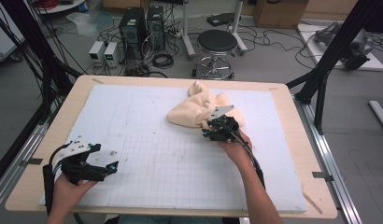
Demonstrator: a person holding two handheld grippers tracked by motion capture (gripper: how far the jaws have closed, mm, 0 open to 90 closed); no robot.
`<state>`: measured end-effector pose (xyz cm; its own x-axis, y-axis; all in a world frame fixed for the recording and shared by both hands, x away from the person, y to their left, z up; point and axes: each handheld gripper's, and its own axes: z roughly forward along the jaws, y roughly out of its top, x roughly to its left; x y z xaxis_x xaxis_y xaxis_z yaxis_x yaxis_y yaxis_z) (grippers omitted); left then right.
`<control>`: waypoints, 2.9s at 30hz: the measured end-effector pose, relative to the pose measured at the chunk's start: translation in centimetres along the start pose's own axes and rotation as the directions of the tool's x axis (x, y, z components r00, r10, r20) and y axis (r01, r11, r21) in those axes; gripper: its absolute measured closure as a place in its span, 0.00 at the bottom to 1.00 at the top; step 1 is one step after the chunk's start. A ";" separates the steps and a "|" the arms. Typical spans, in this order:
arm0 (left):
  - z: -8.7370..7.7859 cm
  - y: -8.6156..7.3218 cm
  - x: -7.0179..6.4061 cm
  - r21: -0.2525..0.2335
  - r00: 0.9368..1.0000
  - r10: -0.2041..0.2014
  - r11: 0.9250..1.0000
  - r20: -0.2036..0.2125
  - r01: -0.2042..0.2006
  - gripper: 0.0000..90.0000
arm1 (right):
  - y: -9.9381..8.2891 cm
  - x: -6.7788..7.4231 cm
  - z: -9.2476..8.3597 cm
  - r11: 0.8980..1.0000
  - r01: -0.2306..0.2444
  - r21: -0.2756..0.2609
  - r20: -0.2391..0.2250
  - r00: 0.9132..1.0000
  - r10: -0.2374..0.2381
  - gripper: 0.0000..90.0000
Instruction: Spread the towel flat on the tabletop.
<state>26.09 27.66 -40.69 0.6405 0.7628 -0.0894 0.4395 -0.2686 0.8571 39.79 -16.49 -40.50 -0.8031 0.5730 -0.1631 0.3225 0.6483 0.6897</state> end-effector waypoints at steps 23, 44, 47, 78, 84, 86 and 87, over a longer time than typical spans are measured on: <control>0.7 0.8 -1.2 -0.022 0.997 0.063 0.998 0.035 -0.062 0.02 | 2.5 3.5 -7.1 0.980 0.129 -0.152 -0.098 0.985 -0.145 0.94; 1.2 1.1 -2.6 -0.031 0.992 0.085 0.996 0.095 -0.082 0.12 | 2.8 3.8 -4.0 0.989 0.119 -0.085 -0.177 0.975 -0.133 0.90; 1.6 1.4 -2.9 -0.029 0.990 0.089 0.996 0.113 -0.086 0.13 | 2.0 3.4 -4.1 0.990 0.056 -0.130 -0.200 0.976 -0.081 0.79; 12.2 4.2 -8.0 0.138 0.936 0.250 0.947 0.249 -0.290 0.92 | -5.0 5.4 -5.1 0.984 0.140 -0.107 -0.181 0.971 -0.157 0.89; 7.2 6.7 -6.1 0.034 0.957 0.225 0.971 0.184 -0.235 0.94 | -2.5 5.8 -8.9 0.973 0.154 -0.170 -0.181 0.966 -0.185 0.91; 4.5 8.1 -5.2 -0.019 0.965 0.218 0.976 0.144 -0.218 0.94 | -1.3 6.3 -10.4 0.967 0.160 -0.199 -0.197 0.960 -0.200 0.91; 3.6 8.7 -4.9 -0.034 0.966 0.218 0.976 0.136 -0.216 0.94 | -1.3 6.3 -10.4 0.967 0.160 -0.199 -0.197 0.960 -0.200 0.91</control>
<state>29.01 19.53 -34.64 0.8005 0.5985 0.0319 0.2691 -0.4066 0.8731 29.14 -18.93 -35.13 -0.9340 0.3217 -0.1555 0.0832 0.6190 0.7810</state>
